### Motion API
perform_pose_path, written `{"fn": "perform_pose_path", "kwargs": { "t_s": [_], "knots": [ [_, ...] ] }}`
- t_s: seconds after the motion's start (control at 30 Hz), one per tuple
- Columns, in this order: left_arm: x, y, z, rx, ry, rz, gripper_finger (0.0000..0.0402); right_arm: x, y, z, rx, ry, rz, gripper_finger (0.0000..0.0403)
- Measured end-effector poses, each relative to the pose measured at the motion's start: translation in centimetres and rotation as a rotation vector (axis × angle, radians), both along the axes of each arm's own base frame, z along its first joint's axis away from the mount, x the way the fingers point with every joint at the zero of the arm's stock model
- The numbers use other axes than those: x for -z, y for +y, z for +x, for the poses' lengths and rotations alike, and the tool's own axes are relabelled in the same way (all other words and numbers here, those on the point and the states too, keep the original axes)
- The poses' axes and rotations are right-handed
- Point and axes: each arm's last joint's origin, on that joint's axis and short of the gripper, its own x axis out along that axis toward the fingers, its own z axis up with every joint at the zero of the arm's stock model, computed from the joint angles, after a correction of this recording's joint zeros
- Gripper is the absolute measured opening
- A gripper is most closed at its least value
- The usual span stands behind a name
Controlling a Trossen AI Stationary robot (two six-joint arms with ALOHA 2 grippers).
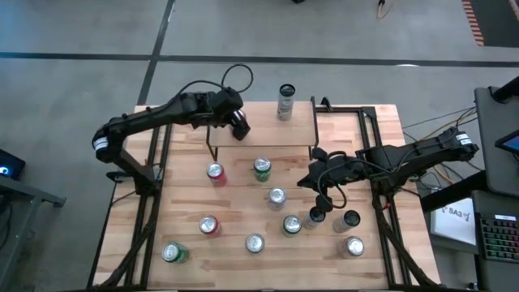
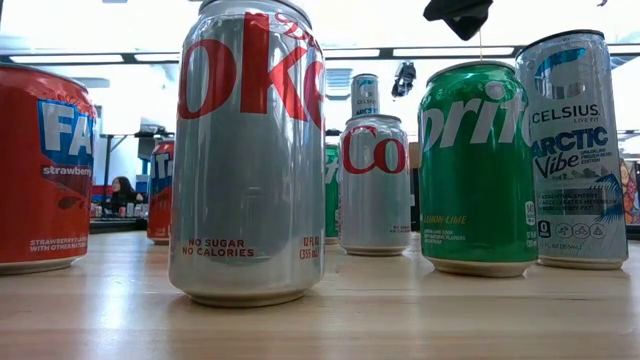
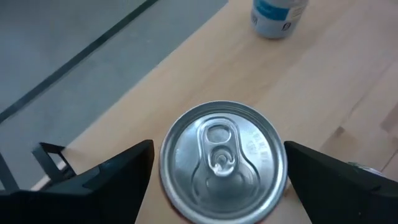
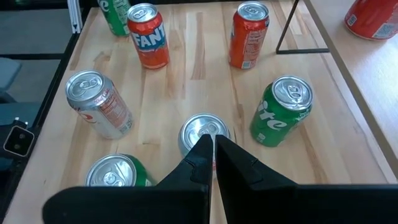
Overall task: Place canned beverage on shelf
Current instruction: Put the center orange soda can on the shelf
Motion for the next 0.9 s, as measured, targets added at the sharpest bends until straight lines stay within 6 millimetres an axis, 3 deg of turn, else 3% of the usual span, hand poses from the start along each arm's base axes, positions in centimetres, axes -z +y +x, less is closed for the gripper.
{"fn": "perform_pose_path", "kwargs": {
  "t_s": [0.23, 0.47, 0.7, 0.9],
  "knots": [
    [-2.1, -2.0, -0.8, 0.088, -0.071, 0.059, 0.0341, -0.3, 0.0, 0.3, 0.001, -0.045, 0.01, 0.0009],
    [-3.2, -6.4, 0.1, 0.312, -0.115, 0.137, 0.033, -0.1, 0.1, 0.7, 0.019, -0.121, -0.009, 0.0009],
    [-2.2, -10.3, -0.5, 0.424, -0.054, 0.247, 0.0298, 0.7, -0.3, 1.9, 0.06, -0.179, -0.009, 0.0009],
    [0.4, -11.2, -2.4, 0.41, -0.04, 0.292, 0.0271, 1.3, -1.3, 4.0, 0.088, -0.212, -0.037, 0.0009]
  ]
}}
